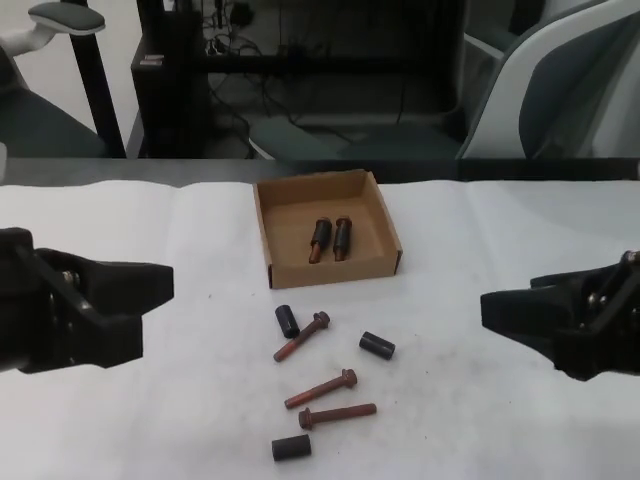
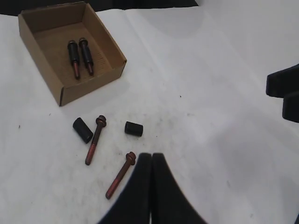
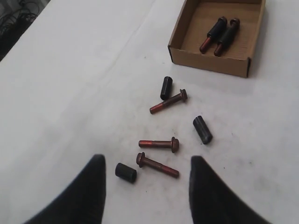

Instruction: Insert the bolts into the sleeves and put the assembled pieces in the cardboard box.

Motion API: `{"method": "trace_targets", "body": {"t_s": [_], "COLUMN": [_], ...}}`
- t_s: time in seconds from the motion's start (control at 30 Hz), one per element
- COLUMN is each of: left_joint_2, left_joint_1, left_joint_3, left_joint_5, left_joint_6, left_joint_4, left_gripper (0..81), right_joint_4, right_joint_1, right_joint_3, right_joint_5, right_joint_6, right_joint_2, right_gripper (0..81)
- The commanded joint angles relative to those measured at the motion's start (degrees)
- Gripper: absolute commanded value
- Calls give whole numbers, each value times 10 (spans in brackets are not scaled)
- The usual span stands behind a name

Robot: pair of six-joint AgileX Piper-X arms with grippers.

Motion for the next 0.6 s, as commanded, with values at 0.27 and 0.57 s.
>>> {"method": "trace_targets", "body": {"t_s": [0.27,0.57], "left_joint_2": [14,84], "left_joint_1": [0,0], "left_joint_3": [-1,-3], "left_joint_5": [89,104], "left_joint_6": [128,219], "left_joint_4": [24,61], "left_gripper": [3,700], "right_joint_4": [-5,-5], "right_joint_1": [1,1], "right_joint_3": [0,0], "right_joint_5": [0,0], "right_joint_6": [-10,-10], "right_joint_2": [14,14], "right_gripper": [539,539]}}
